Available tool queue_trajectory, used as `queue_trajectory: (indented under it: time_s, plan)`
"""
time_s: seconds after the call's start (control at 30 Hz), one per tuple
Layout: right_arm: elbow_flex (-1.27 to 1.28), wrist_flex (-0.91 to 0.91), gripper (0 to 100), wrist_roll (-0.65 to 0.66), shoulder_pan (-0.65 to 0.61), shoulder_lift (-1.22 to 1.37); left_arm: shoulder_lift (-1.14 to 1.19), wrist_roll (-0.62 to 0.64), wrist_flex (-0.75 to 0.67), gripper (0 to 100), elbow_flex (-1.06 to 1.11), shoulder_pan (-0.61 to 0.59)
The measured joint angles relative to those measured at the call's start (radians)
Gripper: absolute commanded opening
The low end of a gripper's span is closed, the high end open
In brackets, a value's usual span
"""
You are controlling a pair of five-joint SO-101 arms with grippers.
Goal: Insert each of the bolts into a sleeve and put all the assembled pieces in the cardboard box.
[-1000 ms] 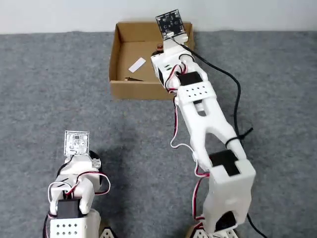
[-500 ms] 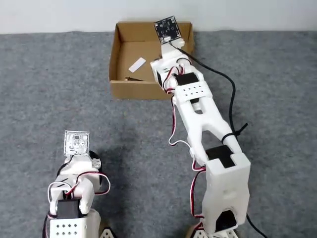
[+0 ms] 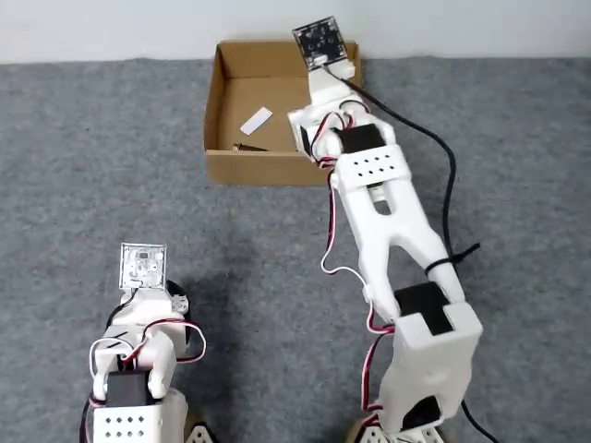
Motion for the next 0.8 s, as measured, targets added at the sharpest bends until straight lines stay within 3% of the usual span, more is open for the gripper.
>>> queue_trajectory:
  time_s: [0.2,0.5,0.8]
  plan:
    - [0.000,0.167,0.9,-0.005,0.011,-0.081,0.000,0.000,0.000,1,0.000,0.000]
    - [0.000,0.445,0.9,-0.169,0.011,-0.206,0.000,0.000,0.000,1,0.000,0.000]
    - [0.000,0.698,0.9,-0.184,0.011,-0.334,0.000,0.000,0.000,1,0.000,0.000]
